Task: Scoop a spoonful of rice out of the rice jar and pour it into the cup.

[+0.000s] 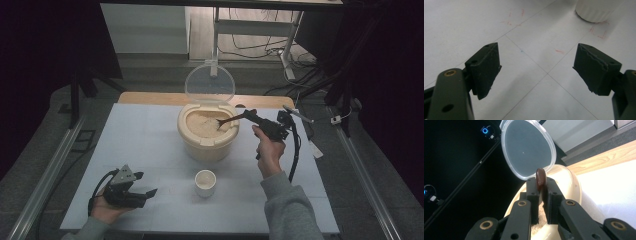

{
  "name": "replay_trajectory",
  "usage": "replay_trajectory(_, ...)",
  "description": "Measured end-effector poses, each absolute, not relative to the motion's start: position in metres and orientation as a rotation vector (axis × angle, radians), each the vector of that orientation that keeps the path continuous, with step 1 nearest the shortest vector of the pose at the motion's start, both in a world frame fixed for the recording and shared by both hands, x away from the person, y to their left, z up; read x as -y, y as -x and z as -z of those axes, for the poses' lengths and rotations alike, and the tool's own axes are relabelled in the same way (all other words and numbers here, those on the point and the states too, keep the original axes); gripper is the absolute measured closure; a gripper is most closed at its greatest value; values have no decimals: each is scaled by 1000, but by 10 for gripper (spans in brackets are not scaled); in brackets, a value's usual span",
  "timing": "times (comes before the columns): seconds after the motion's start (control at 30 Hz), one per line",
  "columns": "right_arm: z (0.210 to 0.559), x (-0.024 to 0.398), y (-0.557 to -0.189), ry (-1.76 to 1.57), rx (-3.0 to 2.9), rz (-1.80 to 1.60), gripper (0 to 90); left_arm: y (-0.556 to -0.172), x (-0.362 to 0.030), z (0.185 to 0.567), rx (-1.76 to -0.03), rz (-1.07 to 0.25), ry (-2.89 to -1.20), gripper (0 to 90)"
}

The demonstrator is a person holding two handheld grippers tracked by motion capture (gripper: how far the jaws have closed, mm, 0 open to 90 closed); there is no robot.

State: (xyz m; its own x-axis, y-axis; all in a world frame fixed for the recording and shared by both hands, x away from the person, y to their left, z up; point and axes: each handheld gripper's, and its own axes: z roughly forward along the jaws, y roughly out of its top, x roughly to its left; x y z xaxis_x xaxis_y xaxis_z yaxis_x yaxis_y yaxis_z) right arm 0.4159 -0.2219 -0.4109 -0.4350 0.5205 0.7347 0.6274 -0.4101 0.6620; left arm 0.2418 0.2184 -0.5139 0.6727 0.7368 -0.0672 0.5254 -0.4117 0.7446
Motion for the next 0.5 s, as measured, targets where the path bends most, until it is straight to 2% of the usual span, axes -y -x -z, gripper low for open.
replay_trajectory(0.5,411,235,-419,1641,1529,1976,835,-242,-219,514,-971,-350,-2111,211)
